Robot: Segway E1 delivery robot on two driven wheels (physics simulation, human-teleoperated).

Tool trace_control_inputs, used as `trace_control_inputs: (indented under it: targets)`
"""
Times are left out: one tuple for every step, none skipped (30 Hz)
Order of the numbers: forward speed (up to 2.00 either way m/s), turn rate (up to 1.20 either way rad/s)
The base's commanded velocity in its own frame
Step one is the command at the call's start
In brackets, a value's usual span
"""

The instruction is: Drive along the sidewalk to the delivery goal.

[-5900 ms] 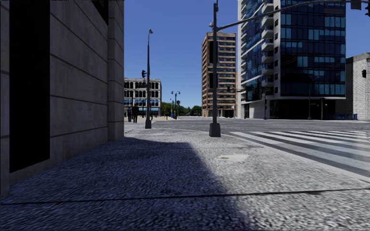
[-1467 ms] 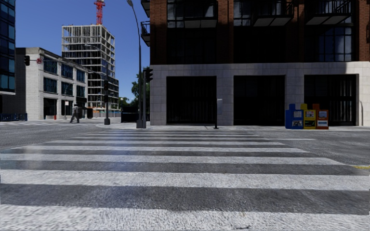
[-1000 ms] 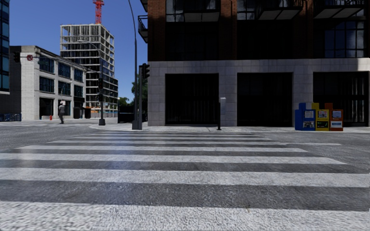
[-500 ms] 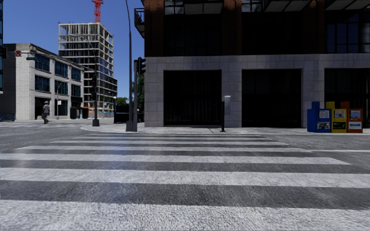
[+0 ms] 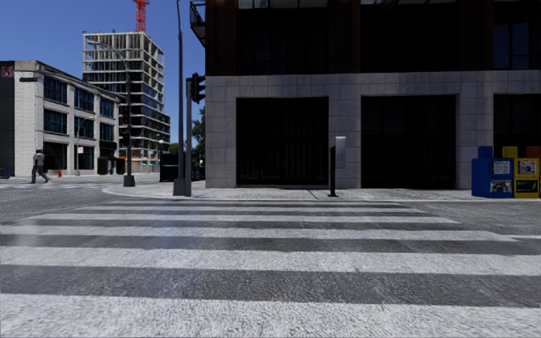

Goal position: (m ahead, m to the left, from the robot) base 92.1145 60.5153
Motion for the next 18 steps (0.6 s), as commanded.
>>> trace_control_inputs:
  targets:
    - [2.00, 0.00]
    - [2.00, 0.00]
    - [2.00, 0.00]
    - [2.00, 0.00]
    - [2.00, 0.00]
    - [2.00, 0.00]
    - [2.00, 0.00]
    - [2.00, 0.00]
    - [2.00, 0.00]
    - [2.00, 0.00]
    - [2.00, 0.00]
    - [2.00, 0.00]
    - [2.00, 0.00]
    - [2.00, 0.00]
    - [2.00, 0.00]
    - [2.00, 0.00]
    - [2.00, 0.00]
    - [2.00, 0.00]
